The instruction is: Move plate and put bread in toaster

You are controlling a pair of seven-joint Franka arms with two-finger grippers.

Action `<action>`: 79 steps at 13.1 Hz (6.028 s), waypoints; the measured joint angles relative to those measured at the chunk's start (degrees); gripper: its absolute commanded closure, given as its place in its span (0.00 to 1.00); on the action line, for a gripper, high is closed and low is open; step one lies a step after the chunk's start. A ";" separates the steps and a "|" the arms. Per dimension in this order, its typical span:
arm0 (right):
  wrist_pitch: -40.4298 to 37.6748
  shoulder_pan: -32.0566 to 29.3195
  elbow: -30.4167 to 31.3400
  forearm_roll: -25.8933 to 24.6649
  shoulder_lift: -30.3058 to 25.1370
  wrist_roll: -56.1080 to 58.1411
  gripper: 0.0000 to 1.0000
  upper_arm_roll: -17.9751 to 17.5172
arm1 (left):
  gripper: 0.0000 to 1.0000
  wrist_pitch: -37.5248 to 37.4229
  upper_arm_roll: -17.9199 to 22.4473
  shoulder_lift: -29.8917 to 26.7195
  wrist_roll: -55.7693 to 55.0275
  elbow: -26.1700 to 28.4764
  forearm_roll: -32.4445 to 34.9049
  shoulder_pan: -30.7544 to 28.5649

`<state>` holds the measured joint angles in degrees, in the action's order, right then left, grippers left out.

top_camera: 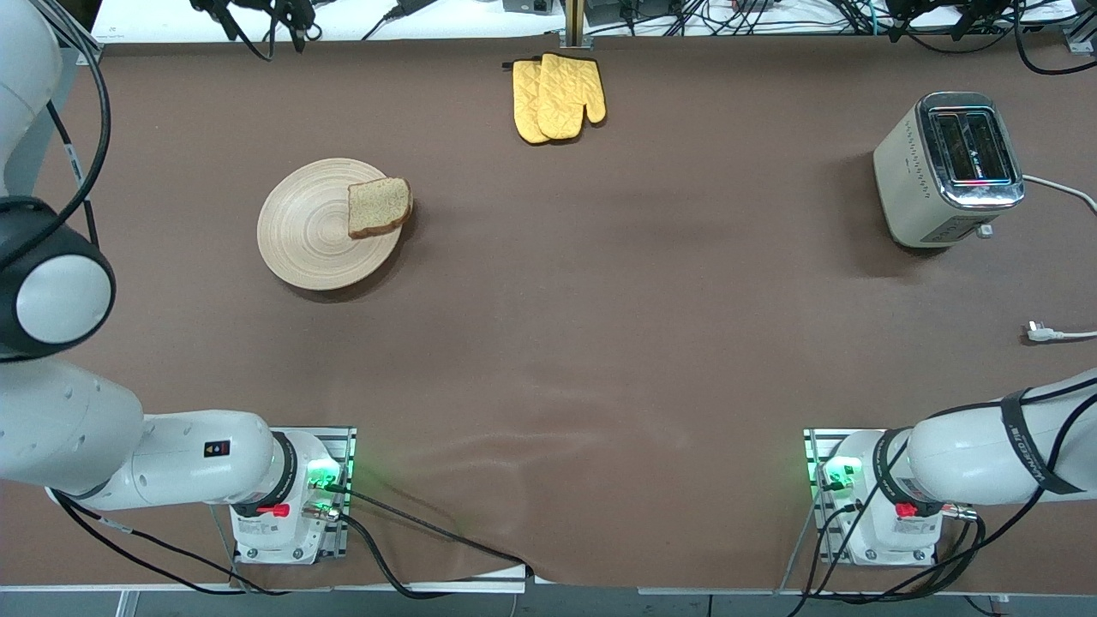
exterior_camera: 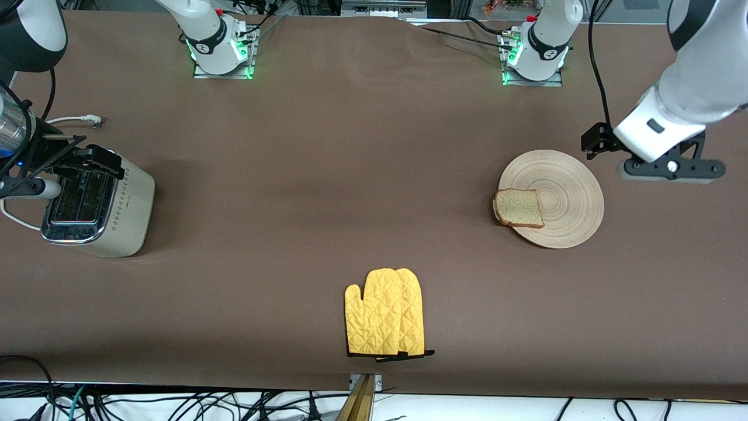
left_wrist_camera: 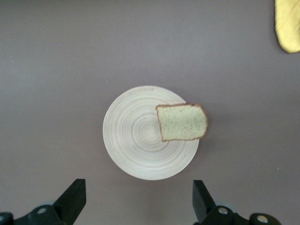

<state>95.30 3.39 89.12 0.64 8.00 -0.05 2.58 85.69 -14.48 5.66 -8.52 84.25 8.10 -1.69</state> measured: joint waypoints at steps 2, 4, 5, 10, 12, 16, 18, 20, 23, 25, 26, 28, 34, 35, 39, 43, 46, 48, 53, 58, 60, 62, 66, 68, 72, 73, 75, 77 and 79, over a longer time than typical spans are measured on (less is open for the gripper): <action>0.01 -0.01 -0.01 0.00 0.00 0.00 0.00 0.01 | 0.00 6.58 6.13 -5.59 4.06 6.90 -2.65 3.37; 0.02 -0.01 -0.01 0.00 0.01 0.00 0.00 0.01 | 0.00 12.20 9.88 -10.65 6.34 15.76 -4.33 3.54; 0.02 -0.01 -0.01 0.00 0.02 0.00 0.00 0.01 | 0.00 12.95 11.25 -11.68 6.70 17.64 -5.75 3.52; 0.03 -0.01 -0.01 -0.01 0.21 0.00 0.00 0.01 | 0.00 12.76 13.02 -12.20 6.79 18.17 -8.06 3.60; 0.04 -0.01 -0.01 -0.01 0.25 0.00 0.00 0.01 | 0.00 12.49 12.99 -12.19 6.79 17.97 -8.07 3.62; 0.10 -0.01 -0.01 -0.01 0.26 0.00 0.00 0.01 | 0.00 12.35 12.91 -11.50 6.79 17.59 -8.07 3.81; 0.12 -0.01 -0.01 -0.01 0.26 0.00 0.00 0.01 | 0.00 12.35 13.03 -10.66 6.79 17.52 -8.07 3.81; 0.13 -0.02 -0.01 -0.01 0.26 0.00 0.00 0.01 | 0.00 12.35 13.20 -10.17 6.79 17.42 -8.07 3.80; 0.14 -0.02 -0.01 -0.01 0.26 0.00 0.00 0.01 | 0.00 12.31 13.24 -10.12 6.79 17.37 -8.07 3.80; 0.14 -0.03 -0.01 -0.01 0.26 0.00 0.00 0.02 | 0.00 12.29 13.33 -9.86 6.79 17.37 -8.07 3.79; 0.14 -0.03 -0.01 -0.01 0.26 0.00 0.00 0.02 | 0.00 12.29 13.35 -9.72 6.79 17.37 -8.07 3.79; 0.15 -0.03 -0.01 -0.01 0.26 0.00 0.00 0.02 | 0.00 12.28 13.42 -9.56 6.79 17.36 -8.07 3.61; 0.15 -0.03 -0.01 -0.02 0.26 0.00 0.00 0.02 | 0.00 12.24 13.58 -9.34 6.78 17.36 -8.07 3.36; 0.15 -0.03 -0.01 -0.02 0.26 0.00 0.00 0.02 | 0.00 12.20 13.58 -9.32 6.78 17.36 -8.07 3.36; 0.15 -0.03 -0.01 -0.02 0.29 0.00 0.00 0.04 | 0.00 9.42 13.52 -9.24 6.78 17.27 -8.07 3.37; 0.15 -0.03 -0.01 -0.02 0.29 0.00 0.00 0.04 | 0.00 9.15 13.17 -9.21 6.78 17.16 -8.17 3.47; 0.15 -0.04 -0.01 -0.02 0.29 0.00 0.00 0.06 | 0.00 8.93 12.99 -8.95 6.79 17.15 -8.17 3.46; 0.15 -0.04 -0.01 -0.02 0.30 0.00 0.00 0.06 | 0.00 8.83 12.99 -8.52 6.79 17.15 -8.17 3.46; 0.16 -0.05 -0.01 -0.02 0.33 0.00 0.00 0.14 | 0.00 8.82 12.99 -8.32 6.78 17.14 -8.17 3.46; 0.16 -0.05 -0.01 -0.02 0.34 0.00 0.00 0.22 | 0.00 8.68 13.47 -7.81 6.78 17.13 -10.30 2.29; 0.16 -0.06 -0.01 -0.02 0.34 0.00 0.00 0.22 | 0.00 8.47 13.65 -6.00 6.93 17.19 -13.86 -0.67; 0.16 -0.06 -0.02 -0.02 0.34 0.00 0.00 0.22 | 0.00 8.19 13.75 -2.94 9.19 17.26 -15.00 -3.90; 0.16 -0.05 -0.02 -0.02 0.34 0.00 0.00 0.22 | 0.00 6.94 13.84 3.31 13.99 17.26 -17.98 -10.25; 0.16 -0.05 -0.02 -0.02 0.35 0.00 0.00 0.21 | 0.00 6.69 13.91 7.20 20.66 17.32 -22.63 -14.88; 0.16 -0.06 -0.02 -0.03 0.36 0.00 0.00 0.22 | 0.00 6.56 14.00 16.27 33.46 17.33 -30.57 -23.52; 0.16 -0.06 -0.02 -0.02 0.36 0.00 0.00 0.22 | 0.00 6.55 14.00 18.24 36.88 17.30 -32.03 -24.79; 0.16 -0.07 -0.02 -0.02 0.36 0.00 0.00 0.23 | 0.00 6.53 14.01 22.11 44.39 17.31 -35.32 -27.17; 0.17 -0.07 -0.03 -0.02 0.36 0.00 0.00 0.23 | 0.00 6.50 13.99 26.18 51.30 17.30 -38.25 -29.05; 0.17 -0.11 -0.03 -0.02 0.37 0.00 0.00 0.32 | 0.14 6.50 13.97 29.78 55.60 17.23 -40.36 -30.35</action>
<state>95.47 3.28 89.09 0.62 8.37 -0.04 2.91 92.19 -0.50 35.44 47.08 101.48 -32.26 -32.04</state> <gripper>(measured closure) 0.000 0.000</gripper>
